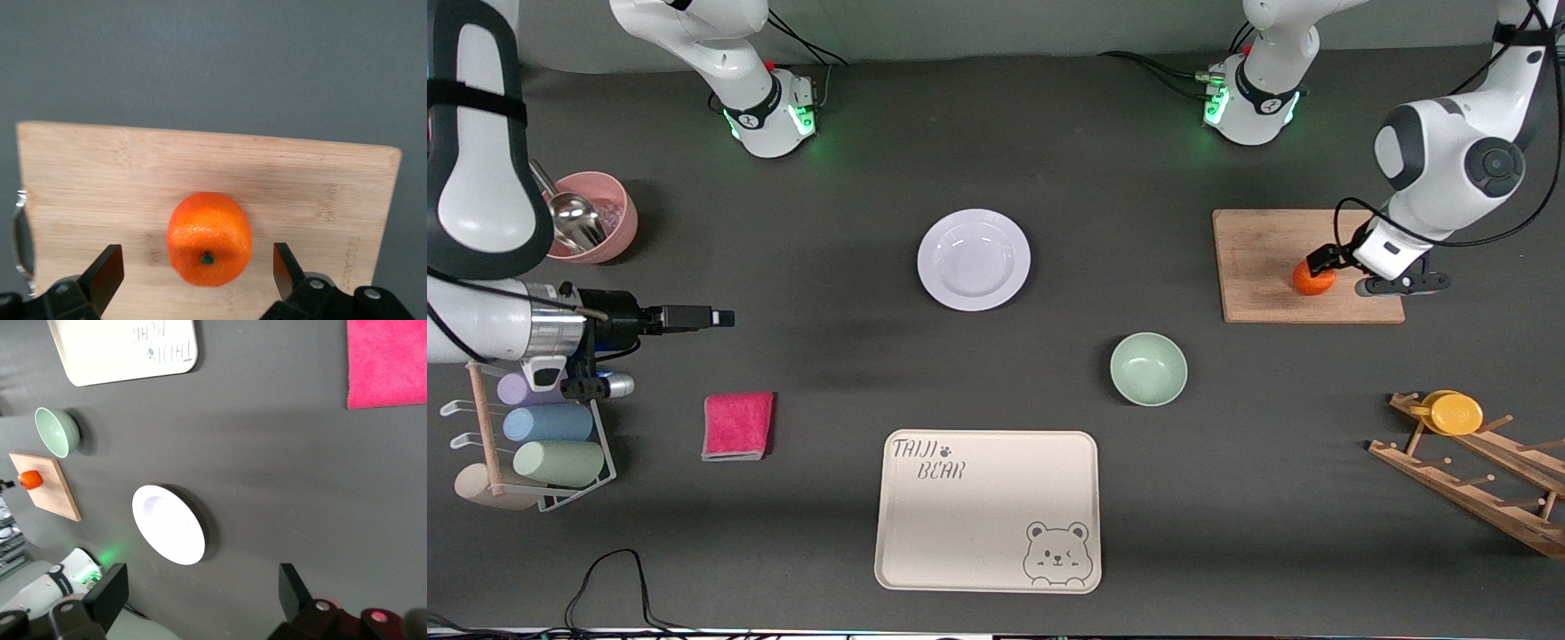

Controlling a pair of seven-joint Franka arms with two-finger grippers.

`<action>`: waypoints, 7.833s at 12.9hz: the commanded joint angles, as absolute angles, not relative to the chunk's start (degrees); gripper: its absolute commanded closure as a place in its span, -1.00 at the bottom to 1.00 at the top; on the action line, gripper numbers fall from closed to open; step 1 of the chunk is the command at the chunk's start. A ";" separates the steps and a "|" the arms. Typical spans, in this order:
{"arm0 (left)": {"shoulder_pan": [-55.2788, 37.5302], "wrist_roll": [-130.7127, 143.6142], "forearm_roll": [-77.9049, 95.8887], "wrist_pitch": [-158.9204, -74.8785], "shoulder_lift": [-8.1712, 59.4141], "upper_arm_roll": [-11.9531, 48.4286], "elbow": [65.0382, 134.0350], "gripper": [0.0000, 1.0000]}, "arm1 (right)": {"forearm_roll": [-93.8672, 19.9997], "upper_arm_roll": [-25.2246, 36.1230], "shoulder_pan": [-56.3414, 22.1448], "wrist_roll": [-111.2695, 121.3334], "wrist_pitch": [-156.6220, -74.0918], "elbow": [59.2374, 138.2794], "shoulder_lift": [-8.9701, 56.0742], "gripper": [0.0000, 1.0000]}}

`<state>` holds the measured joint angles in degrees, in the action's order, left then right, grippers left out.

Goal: Place orange and plate with both arms
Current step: 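Close the left gripper on the orange while the right gripper moves out, then carry the orange with the left gripper over the white plate, then lower the orange onto the plate while the right gripper reaches the plate rim, then open the left gripper and raise it away from the plate, then grip the white plate rim with the right gripper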

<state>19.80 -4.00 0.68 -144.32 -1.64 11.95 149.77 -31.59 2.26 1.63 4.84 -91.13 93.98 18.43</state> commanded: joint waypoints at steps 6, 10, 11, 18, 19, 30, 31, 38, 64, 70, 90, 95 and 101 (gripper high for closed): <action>19.34 -1.76 0.18 -150.56 2.90 12.04 153.28 -0.78 | -40.16 2.02 7.12 12.65 -82.89 93.60 22.24 -1.00; 19.16 -1.85 0.18 -149.42 1.94 12.39 152.84 1.00 | -54.57 2.11 7.91 12.83 -77.34 93.78 25.39 -1.00; 19.07 -1.93 0.18 -149.33 1.41 12.39 152.84 1.00 | -54.75 2.20 7.91 12.83 -77.43 93.95 26.88 -1.00; 3.65 7.08 4.28 -125.73 -11.50 13.80 143.12 1.00 | -67.84 2.20 11.60 13.01 -68.31 105.71 27.43 -1.00; -0.57 11.47 6.05 -120.99 -11.43 13.80 138.65 1.00 | -68.63 2.20 11.51 13.18 -68.29 108.78 25.94 -1.00; -34.44 55.62 9.14 -125.40 8.85 14.94 116.11 1.00 | -68.55 2.11 7.65 78.40 -90.59 129.46 23.38 -1.00; -36.37 57.29 8.10 -126.38 11.31 14.85 115.41 1.00 | -68.90 2.02 6.78 84.75 -91.92 129.81 23.81 -1.00; -45.61 71.09 0.09 -127.27 29.16 14.94 100.65 1.00 | -72.77 1.76 5.19 87.63 -98.79 134.11 22.94 -1.00; -23.59 45.77 -5.63 -111.38 11.10 14.59 98.61 -1.00 | -104.59 1.93 -19.95 77.41 -112.59 142.56 24.69 -1.00; -5.82 12.78 -5.71 -92.06 4.31 14.24 92.14 -1.00 | -106.87 2.02 -21.88 85.15 -112.33 142.56 27.33 -1.00; 9.40 -3.60 -0.97 -90.00 -5.10 12.92 95.97 -1.00 | -111.00 1.93 -24.52 92.73 -111.36 141.24 29.62 -1.00; 9.49 -3.69 -0.97 -90.79 -5.01 12.92 95.98 -1.00 | -110.57 1.93 -23.99 89.92 -110.04 140.27 29.53 -1.00; 6.18 -4.39 -1.14 -90.97 -4.83 9.00 95.89 -1.00 | -109.86 2.20 -23.73 87.19 -108.46 140.36 28.39 -1.00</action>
<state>9.34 -4.37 -1.37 -90.42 -3.69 12.30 94.82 -109.19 1.79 -23.31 88.61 -109.35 141.15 27.97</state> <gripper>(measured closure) 0.000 0.000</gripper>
